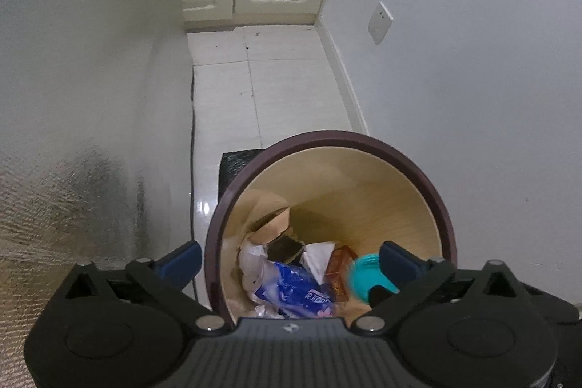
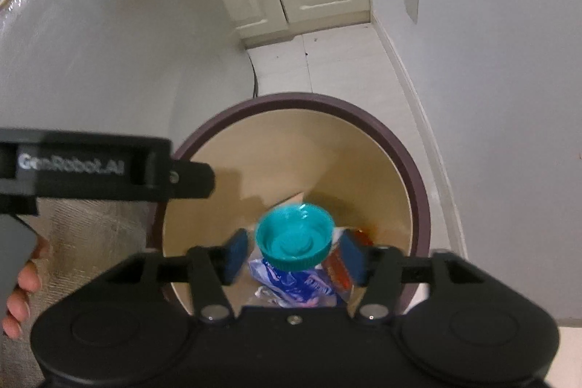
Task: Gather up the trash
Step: 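Open the left gripper to drop the tan piece while the right gripper drops the teal cap, then move both open grippers back from the bin toward the table, then grasp the gold foil wrapper with the left gripper while the right gripper approaches the plastic bag, then grasp the clear blue-printed plastic bag with the right gripper, then lift the gold wrapper and plastic bag off the table, then carry the gold wrapper and plastic bag over the tan bin with both grippers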
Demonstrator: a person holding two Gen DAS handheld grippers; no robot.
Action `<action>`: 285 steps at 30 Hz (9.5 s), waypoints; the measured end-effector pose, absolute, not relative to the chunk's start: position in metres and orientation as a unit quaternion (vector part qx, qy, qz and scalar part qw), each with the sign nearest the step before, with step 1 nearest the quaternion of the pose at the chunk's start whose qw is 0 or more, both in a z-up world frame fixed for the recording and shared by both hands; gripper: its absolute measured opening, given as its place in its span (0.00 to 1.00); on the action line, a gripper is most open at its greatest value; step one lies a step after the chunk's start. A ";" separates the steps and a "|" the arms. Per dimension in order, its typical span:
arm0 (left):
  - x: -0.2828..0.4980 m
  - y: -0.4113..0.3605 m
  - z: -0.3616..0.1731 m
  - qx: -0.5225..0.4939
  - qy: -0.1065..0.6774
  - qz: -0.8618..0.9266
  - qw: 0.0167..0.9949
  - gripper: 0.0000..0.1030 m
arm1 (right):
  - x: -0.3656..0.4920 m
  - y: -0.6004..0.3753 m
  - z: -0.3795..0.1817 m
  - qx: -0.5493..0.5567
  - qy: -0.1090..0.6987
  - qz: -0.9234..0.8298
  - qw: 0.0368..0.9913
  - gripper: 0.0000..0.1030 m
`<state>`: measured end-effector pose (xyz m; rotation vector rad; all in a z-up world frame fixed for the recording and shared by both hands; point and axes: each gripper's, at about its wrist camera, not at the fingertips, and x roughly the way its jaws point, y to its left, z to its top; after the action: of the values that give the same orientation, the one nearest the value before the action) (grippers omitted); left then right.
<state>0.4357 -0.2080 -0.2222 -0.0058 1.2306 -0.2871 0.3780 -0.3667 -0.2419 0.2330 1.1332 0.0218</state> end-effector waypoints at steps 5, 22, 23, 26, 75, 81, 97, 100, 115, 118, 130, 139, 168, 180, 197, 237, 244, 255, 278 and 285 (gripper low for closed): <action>0.434 -0.202 -0.226 0.000 0.586 -0.120 0.801 1.00 | 0.372 -0.369 -0.243 0.098 0.544 0.007 0.833 0.73; 0.409 -0.191 -0.235 0.037 0.596 -0.109 0.795 1.00 | 0.358 -0.380 -0.227 0.089 0.537 -0.010 0.839 0.78; 0.407 -0.189 -0.236 0.037 0.596 -0.108 0.795 1.00 | 0.357 -0.380 -0.225 0.089 0.536 -0.011 0.839 0.78; 0.404 -0.188 -0.237 0.045 0.596 -0.103 0.795 1.00 | 0.354 -0.382 -0.220 0.086 0.533 -0.012 0.842 0.79; 0.275 -0.161 -0.073 0.015 0.422 -0.178 0.889 1.00 | 0.226 -0.368 -0.055 0.056 0.346 -0.053 0.935 1.00; 0.263 -0.143 -0.022 0.010 0.364 -0.190 0.912 1.00 | 0.217 -0.358 -0.006 0.041 0.291 -0.043 0.955 1.00; 0.251 -0.036 0.109 0.026 0.226 -0.146 0.963 1.00 | 0.239 -0.288 0.099 -0.016 0.203 0.025 0.979 1.00; 0.257 -0.011 0.129 0.035 0.208 -0.121 0.970 1.00 | 0.252 -0.270 0.115 -0.015 0.196 0.045 0.980 1.00; 0.337 0.149 0.153 0.030 0.201 0.013 0.979 1.00 | 0.359 -0.154 0.135 0.009 0.187 0.119 0.975 1.00; 0.360 0.180 0.133 0.022 0.214 0.043 0.976 1.00 | 0.379 -0.133 0.125 0.026 0.186 0.131 0.974 1.00; 0.450 0.260 0.014 -0.067 0.261 0.137 0.953 1.00 | 0.423 -0.083 0.069 0.035 0.222 0.152 0.962 1.00; 0.497 0.267 -0.025 -0.059 0.263 0.165 0.949 0.91 | 0.448 -0.068 0.049 0.027 0.231 0.151 0.961 1.00; 0.527 0.291 -0.055 -0.087 0.296 0.143 0.940 0.68 | 0.589 0.050 -0.034 -0.158 0.260 0.171 0.937 0.93; 0.528 0.289 -0.054 -0.084 0.294 0.139 0.942 0.50 | 0.613 0.055 -0.046 -0.171 0.277 0.141 0.935 0.92; 0.524 0.283 -0.052 -0.073 0.284 0.137 0.946 0.48 | 0.606 0.045 -0.038 -0.134 0.288 0.113 0.941 0.61; 0.360 0.169 -0.014 -0.064 0.246 0.052 0.966 0.48 | 0.417 -0.045 -0.007 -0.023 0.256 0.115 0.959 0.59; 0.328 0.148 -0.008 -0.055 0.242 0.046 0.968 0.48 | 0.380 -0.063 0.002 -0.019 0.238 0.117 0.964 0.59; 0.286 0.106 0.007 -0.044 0.225 0.029 0.973 0.49 | 0.330 -0.102 0.009 -0.012 0.221 0.113 0.969 0.59; 0.256 -0.051 -0.005 -0.017 0.237 -0.067 0.969 0.49 | 0.256 -0.248 -0.012 0.020 0.227 0.032 0.973 0.59; 0.261 -0.113 -0.025 -0.003 0.267 -0.109 0.957 0.49 | 0.249 -0.305 -0.038 0.047 0.251 -0.003 0.967 0.59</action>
<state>0.2614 -0.1130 -0.0248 -0.0058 0.5417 -0.2216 0.2487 -0.3053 -0.0379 0.0941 0.5086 -0.0063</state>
